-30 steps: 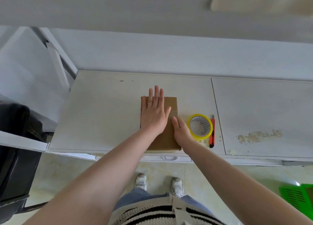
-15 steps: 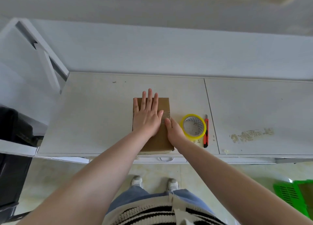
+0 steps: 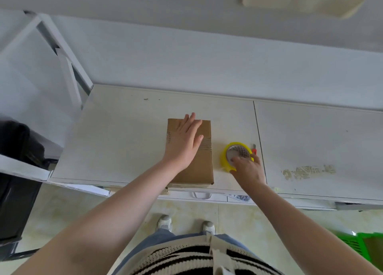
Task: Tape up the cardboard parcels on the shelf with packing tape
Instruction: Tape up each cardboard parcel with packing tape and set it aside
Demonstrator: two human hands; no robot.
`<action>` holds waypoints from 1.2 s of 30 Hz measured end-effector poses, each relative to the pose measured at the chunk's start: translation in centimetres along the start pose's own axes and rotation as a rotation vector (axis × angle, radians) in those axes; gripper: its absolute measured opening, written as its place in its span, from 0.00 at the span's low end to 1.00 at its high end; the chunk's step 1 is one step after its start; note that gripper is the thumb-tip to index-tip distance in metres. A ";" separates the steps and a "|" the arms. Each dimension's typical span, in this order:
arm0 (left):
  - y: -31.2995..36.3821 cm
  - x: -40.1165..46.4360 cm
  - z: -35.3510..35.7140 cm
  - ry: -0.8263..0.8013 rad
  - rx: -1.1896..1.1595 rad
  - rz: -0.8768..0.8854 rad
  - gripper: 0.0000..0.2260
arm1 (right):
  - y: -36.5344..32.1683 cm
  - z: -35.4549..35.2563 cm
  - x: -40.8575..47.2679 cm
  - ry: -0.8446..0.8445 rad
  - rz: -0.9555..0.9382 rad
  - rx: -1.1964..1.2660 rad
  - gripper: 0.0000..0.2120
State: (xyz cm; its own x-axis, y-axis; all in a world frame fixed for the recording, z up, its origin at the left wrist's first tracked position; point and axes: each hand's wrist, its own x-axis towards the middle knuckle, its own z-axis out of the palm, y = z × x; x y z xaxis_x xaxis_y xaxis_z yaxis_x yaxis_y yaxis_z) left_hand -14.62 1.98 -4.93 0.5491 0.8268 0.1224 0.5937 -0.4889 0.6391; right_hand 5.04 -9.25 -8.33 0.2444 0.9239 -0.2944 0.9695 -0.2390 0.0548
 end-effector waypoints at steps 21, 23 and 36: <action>3.7 -0.9 -4.7 0.229 -0.406 -0.160 0.06 | -5.2 -12.4 -0.3 0.156 -0.147 0.717 0.09; 3.5 -0.9 -5.3 0.193 -0.410 -0.244 0.07 | -5.8 -12.6 -0.5 0.141 -0.174 0.669 0.10; 1.6 -0.1 -10.6 0.145 -0.774 -0.511 0.08 | -9.4 -16.7 2.5 0.250 -0.172 0.406 0.17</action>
State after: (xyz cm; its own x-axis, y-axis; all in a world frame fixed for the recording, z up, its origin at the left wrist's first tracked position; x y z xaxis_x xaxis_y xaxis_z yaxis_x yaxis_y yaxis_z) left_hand -19.94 4.09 4.20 0.2203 0.9423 -0.2520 0.1577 0.2206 0.9625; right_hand -3.14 0.32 6.31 0.1273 0.9915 -0.0265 0.9222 -0.1282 -0.3648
